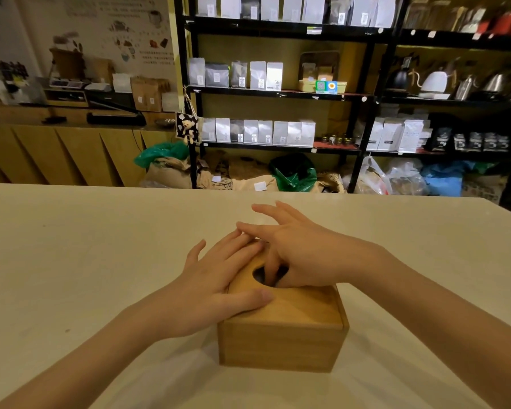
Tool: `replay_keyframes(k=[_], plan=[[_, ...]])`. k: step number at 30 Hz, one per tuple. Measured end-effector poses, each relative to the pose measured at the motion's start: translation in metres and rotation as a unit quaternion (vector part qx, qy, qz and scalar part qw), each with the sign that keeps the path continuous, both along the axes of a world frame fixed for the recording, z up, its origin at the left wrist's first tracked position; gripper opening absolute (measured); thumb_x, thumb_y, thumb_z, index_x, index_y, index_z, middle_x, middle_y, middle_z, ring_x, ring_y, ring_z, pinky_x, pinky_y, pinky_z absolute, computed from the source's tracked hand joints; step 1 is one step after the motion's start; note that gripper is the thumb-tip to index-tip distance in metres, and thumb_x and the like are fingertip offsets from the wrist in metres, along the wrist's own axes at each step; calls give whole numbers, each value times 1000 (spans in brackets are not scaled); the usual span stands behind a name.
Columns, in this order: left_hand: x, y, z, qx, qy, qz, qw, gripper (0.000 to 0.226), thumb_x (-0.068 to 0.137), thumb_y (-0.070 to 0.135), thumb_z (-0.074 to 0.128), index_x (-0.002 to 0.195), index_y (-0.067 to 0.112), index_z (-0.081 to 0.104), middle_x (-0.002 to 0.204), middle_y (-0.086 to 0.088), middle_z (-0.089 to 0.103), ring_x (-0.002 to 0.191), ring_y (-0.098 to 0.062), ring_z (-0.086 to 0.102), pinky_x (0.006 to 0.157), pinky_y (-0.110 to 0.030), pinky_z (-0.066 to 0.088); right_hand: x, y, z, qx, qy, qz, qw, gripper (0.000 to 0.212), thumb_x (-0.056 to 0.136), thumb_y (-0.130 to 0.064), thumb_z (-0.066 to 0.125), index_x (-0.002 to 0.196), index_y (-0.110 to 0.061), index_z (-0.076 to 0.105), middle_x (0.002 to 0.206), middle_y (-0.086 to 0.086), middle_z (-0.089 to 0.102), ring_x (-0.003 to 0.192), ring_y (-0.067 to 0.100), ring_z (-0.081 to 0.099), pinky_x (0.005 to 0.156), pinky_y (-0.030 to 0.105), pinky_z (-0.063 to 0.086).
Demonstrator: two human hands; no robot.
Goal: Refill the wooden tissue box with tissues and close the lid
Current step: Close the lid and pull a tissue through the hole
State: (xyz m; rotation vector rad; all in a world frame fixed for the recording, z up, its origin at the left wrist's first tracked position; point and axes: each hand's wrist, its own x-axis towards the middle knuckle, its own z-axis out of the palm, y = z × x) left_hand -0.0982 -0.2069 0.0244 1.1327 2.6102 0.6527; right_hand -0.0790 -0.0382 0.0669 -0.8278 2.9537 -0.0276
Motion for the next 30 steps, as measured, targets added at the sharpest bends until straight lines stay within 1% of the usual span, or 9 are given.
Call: replay_keyframes(k=[5,7,10,13,16,20,24,28,30], plan=[[-1,1,-1,8,-7,2,1000,80,59,76,22,131,53,-4,121,49,-21,110,32,-25,112,-36,-16,3,2,-3,-30,15,-10,999,17,84,-32,59,83,-25,75,155,-11,15,140,13,-8,113,33,-8],[-1,1,-2,10,-8,3,1000,83,59,76,22,134,52,-3,122,48,-20,110,32,-24,112,-36,-16,4,4,-4,-45,20,-10,999,18,85,-32,58,85,-25,75,155,-13,17,138,8,-7,112,30,-6],[-1,2,-2,14,-12,4,1000,86,58,76,22,137,49,1,118,50,-19,106,35,-24,111,-35,-16,6,7,-6,-63,29,-5,998,19,85,-34,58,86,-26,76,153,-16,21,132,-1,-3,108,25,0],[0,1,-2,19,-13,10,1000,88,57,76,22,138,47,4,128,44,-12,120,26,-17,112,-35,-16,6,12,-7,-83,42,-5,996,17,83,-35,61,88,-27,75,148,-20,29,132,-3,0,104,20,3],[1,0,-2,21,-13,13,1000,87,57,76,22,138,48,4,135,39,-8,126,18,-14,112,-36,-15,8,16,-3,-159,31,-28,986,14,79,-32,66,89,-26,74,141,-21,41,132,-4,7,107,24,9],[-1,0,-2,17,-4,14,1000,88,57,76,21,138,48,4,138,37,-4,128,17,-13,113,-39,-14,8,23,2,-198,19,-48,979,13,82,-27,64,87,-21,74,143,-16,38,133,2,14,107,27,16],[-2,0,-2,10,0,7,1000,74,58,77,21,126,58,-1,134,38,-4,124,18,-12,112,-40,-14,5,28,0,-256,-43,-75,963,11,86,-28,59,91,-28,68,134,-17,45,125,-3,24,101,23,20],[0,0,1,6,6,1,1000,60,57,77,21,110,68,-4,129,42,-7,123,18,-11,112,-39,-15,6,30,0,-330,-117,-104,931,10,90,-28,50,87,-31,60,129,-14,49,120,6,41,96,22,39],[1,-1,3,0,9,-5,1000,54,56,78,21,102,72,-5,122,45,-9,121,18,-9,111,-38,-16,7,30,0,-365,-138,-113,914,13,91,-28,47,88,-30,59,128,-13,51,118,9,46,94,23,43]])
